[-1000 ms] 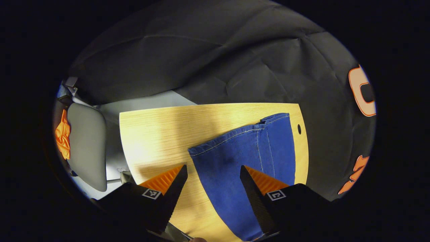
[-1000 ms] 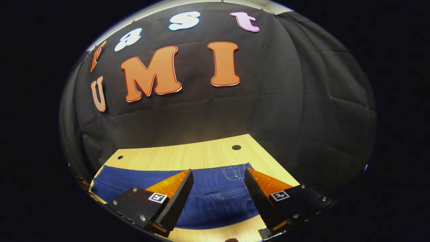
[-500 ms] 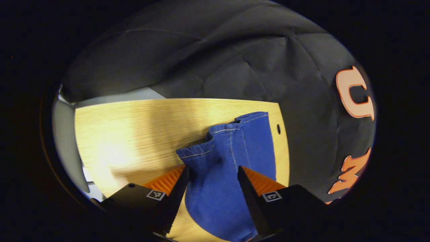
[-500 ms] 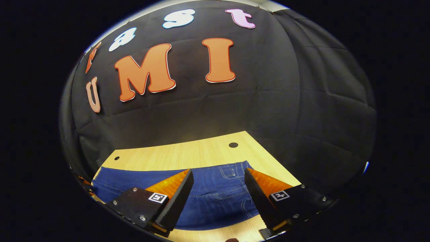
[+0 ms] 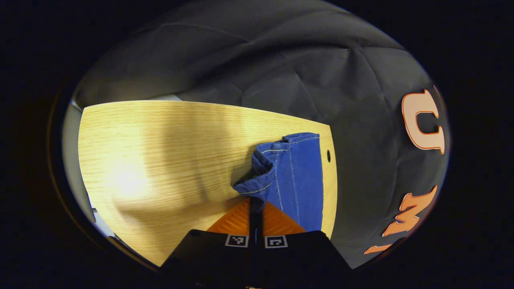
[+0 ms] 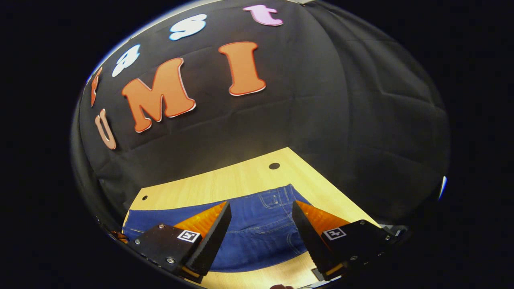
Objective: Grasp the waist and the cuffs of the jeans and fold them to make the two legs overlap; first hold the waist and fold one-third of the jeans toward the cuffs, then hold the cuffs and fold the remaining one-third in the same direction to finish folding.
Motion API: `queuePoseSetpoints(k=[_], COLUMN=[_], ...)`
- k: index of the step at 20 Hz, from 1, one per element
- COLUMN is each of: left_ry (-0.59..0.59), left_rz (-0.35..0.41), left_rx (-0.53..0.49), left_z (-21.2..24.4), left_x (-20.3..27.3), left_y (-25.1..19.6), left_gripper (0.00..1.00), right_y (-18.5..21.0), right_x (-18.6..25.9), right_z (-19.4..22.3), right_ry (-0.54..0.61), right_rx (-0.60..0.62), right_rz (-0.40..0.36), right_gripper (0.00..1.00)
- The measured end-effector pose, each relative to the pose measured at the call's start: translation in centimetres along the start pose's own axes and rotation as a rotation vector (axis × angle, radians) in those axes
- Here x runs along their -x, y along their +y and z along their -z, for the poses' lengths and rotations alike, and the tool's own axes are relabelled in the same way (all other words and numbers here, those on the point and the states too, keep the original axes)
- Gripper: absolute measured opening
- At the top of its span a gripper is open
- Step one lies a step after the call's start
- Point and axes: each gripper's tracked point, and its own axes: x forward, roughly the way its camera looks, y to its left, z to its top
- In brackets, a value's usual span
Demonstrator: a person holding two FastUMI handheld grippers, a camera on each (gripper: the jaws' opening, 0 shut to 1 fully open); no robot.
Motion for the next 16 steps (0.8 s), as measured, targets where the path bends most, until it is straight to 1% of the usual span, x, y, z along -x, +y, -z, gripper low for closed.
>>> queuePoseSetpoints(k=[2,3,4,6,8,10,11,12,14,16], left_ry=[0.000,-0.001,0.003,0.008,0.016,0.025,0.030,0.036,0.047,0.053], left_rz=[0.023,0.029,0.029,0.035,0.041,0.050,0.056,0.059,0.058,0.058], left_rx=[0.040,0.061,0.071,0.063,0.051,0.043,0.041,0.038,0.036,0.039], left_z=[-0.2,-0.4,-0.5,-0.6,-0.4,-0.2,-0.1,0.1,0.2,0.2], left_x=[0.8,1.6,2.1,2.2,2.2,2.1,2.0,2.0,2.0,1.8], left_y=[-0.3,-0.2,0.3,0.1,-0.4,-1.1,-1.6,-1.9,-2.4,-2.9], left_gripper=[0.01,0.01,0.01,0.01,0.01,0.01,0.01,0.00,0.01,0.01], right_y=[-1.6,-2.6,-4.4,-6.3,-7.1,-7.4,-7.7,-8.4,-9.4,-9.3], right_x=[0.4,1.0,1.2,1.0,0.5,-1.0,-1.6,-2.6,-3.9,-5.1], right_z=[3.2,5.8,8.1,11.3,14.0,15.8,16.5,16.9,16.9,16.7], right_ry=[0.110,0.191,0.258,0.346,0.434,0.486,0.504,0.509,0.504,0.510], right_rx=[-0.132,-0.223,-0.312,-0.454,-0.562,-0.653,-0.680,-0.685,-0.663,-0.668], right_rz=[-0.015,-0.013,0.012,0.050,0.085,0.110,0.127,0.161,0.204,0.213], right_gripper=[0.96,0.96,0.97,0.96,0.96,0.96,0.96,0.96,0.97,0.96])
